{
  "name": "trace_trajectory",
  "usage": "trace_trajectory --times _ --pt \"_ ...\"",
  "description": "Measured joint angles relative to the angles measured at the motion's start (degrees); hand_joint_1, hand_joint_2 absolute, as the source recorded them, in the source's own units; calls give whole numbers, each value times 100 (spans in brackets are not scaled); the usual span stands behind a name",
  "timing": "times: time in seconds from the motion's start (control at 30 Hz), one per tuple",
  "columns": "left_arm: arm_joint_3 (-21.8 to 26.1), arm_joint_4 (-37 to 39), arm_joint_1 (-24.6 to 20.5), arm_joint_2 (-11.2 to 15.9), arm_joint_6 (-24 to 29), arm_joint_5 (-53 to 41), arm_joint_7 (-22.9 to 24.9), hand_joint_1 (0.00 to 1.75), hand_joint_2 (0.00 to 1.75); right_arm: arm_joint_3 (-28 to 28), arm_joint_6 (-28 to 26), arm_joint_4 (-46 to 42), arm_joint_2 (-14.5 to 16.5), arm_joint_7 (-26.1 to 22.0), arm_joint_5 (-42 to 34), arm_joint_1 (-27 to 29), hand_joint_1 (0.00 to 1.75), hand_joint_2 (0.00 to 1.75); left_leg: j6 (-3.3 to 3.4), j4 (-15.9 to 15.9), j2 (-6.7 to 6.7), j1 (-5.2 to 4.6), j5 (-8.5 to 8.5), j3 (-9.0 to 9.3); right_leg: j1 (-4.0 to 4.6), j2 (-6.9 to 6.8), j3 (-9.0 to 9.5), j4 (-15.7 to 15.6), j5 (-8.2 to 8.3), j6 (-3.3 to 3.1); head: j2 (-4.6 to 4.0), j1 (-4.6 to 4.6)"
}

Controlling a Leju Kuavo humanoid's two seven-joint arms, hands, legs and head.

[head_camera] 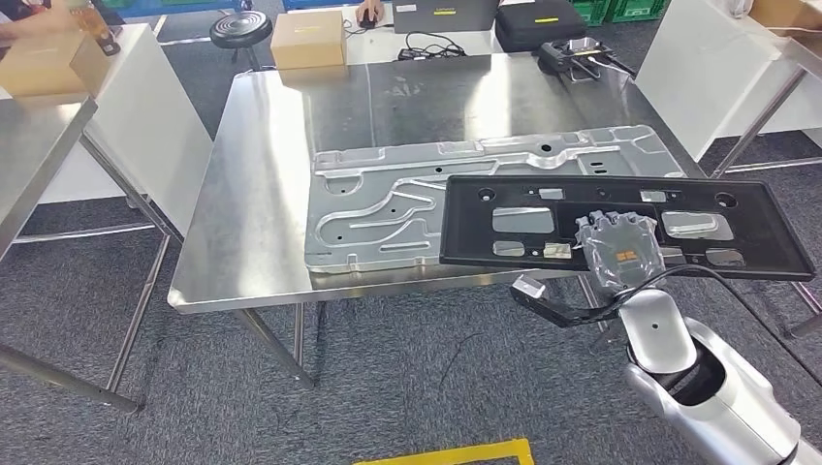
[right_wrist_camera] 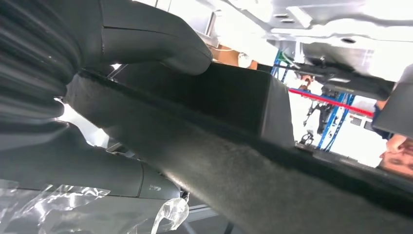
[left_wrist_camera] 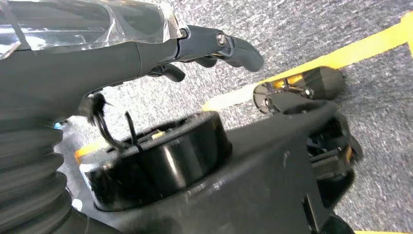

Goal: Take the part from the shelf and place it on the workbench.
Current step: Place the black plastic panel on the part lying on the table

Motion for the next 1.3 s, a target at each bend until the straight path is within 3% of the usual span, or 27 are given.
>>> trace_trajectory --times 0.07,0.1,0.17,0.2,0.23,0.27,0.3,0.33,0.4,0.53,0.57,0.63,0.7,0.73,0.77,0.87,0.93,1.03,1.1,1.17,1.2,1.27,1.3 --pt "0 0 -1 1 -2 -3 -2 0 175 -1 -8 -29 -22 -9 8 17 175 175 37 -126 -6 32 3 132 -1 -14 -14 138 -87 47 0 6" --pt "0 0 -9 1 -6 -7 -3 0 175 4 -18 -41 -31 -21 14 23 175 175 57 -186 -6 55 -1 213 3 -19 -118 380 -192 66 1 8" --pt "1 0 -32 -13 -16 -18 -4 0 175 37 -52 -50 -36 -80 24 43 175 175 89 -208 -10 53 -53 303 0 -26 -557 1146 -449 97 0 12" --pt "1 0 -37 -24 -24 -22 -3 0 175 66 -81 -49 -32 -119 28 63 175 175 90 -208 -18 56 -88 336 -6 -27 -794 1474 -509 117 0 12" --pt "1 0 -36 -34 -29 -26 -2 0 175 105 -121 -49 -20 -159 40 88 175 175 79 -207 -29 63 -128 375 -13 -29 -955 1617 -458 136 0 12" --pt "1 0 -33 -40 -33 -27 0 0 175 149 -166 -49 -1 -193 57 109 175 175 58 -202 -40 75 -172 423 -22 -32 -1006 1539 -295 156 0 13" --pt "1 0 -31 -45 -36 -30 1 0 175 195 -215 -48 29 -228 77 122 175 175 27 -192 -50 92 -225 480 -37 -38 -936 1232 -32 180 0 13" --pt "1 1 -33 -46 -38 -33 1 0 175 239 -267 -45 67 -264 102 135 175 175 -15 -174 -56 99 -289 526 -60 -47 -795 805 241 210 0 13" --pt "0 2 -57 -43 -44 -40 5 0 175 339 -357 -31 180 -356 141 135 175 175 -99 -115 -65 92 -424 558 -82 -38 -533 171 497 201 0 13" --pt "-2 2 -93 -37 -55 -48 16 0 175 558 -408 29 493 -463 179 165 175 175 -171 -73 -66 92 -543 562 -57 -12 -468 63 392 1 0 10" --pt "-2 2 -94 -37 -56 -51 15 0 175 595 -409 35 557 -468 186 162 175 175 -198 58 -57 103 -607 505 -58 -14 -453 62 374 -37 0 10" --pt "-2 2 -97 -37 -56 -57 12 0 175 647 -413 44 667 -473 197 147 175 175 -257 713 -37 118 -862 151 -54 -25 -406 60 327 -104 0 9" --pt "-2 2 -86 -37 -56 -59 9 0 175 702 -423 62 753 -507 198 137 175 175 -280 1559 -26 124 -1094 -400 -35 -34 -351 60 264 -143 0 9" --pt "-2 2 -75 -37 -56 -58 9 0 175 733 -428 75 795 -538 197 137 175 175 -270 1776 -23 123 -1077 -599 -19 -34 -311 60 227 -152 0 9" --pt "-2 2 -65 -37 -56 -54 9 0 175 769 -433 92 844 -574 195 135 175 175 -242 1747 -23 113 -929 -680 -1 -30 -256 59 185 -158 0 8" --pt "-2 2 -55 -32 -56 -42 9 0 175 857 -448 141 998 -640 193 118 175 175 -85 764 -24 56 -151 -424 56 -19 -70 51 65 -171 0 8" --pt "-2 2 -55 -28 -56 -41 9 0 175 874 -453 153 1035 -648 193 110 175 175 -29 436 -24 33 56 -313 66 -18 -26 47 37 -173 0 8" --pt "-1 4 -54 -5 -56 -35 9 0 175 902 -474 180 1067 -652 196 97 175 175 54 220 -18 -9 117 -223 72 -15 7 37 7 -158 0 10" --pt "-1 6 -36 16 -55 -28 5 0 175 980 -503 248 1176 -667 197 94 175 175 131 -11 -19 -44 103 -79 56 -27 69 -12 -50 -85 0 13" --pt "-1 6 -21 20 -52 -27 1 0 175 1050 -536 304 1279 -676 196 96 175 175 158 -215 -30 -16 82 109 50 -42 33 168 -191 -10 0 15" --pt "-1 6 -20 22 -51 -27 3 0 175 1065 -552 317 1297 -676 197 96 175 175 157 -292 -32 13 75 205 54 -43 -91 447 -305 10 0 17" --pt "-1 7 -22 22 -50 -30 13 0 175 1107 -579 344 1306 -676 198 115 175 175 170 -312 -39 19 5 297 41 -41 -573 1233 -531 56 0 18" --pt "-1 7 -16 20 -51 -34 16 0 175 1132 -585 360 1308 -676 197 138 175 175 158 -310 -46 21 -39 341 29 -42 -790 1493 -538 80 0 18"
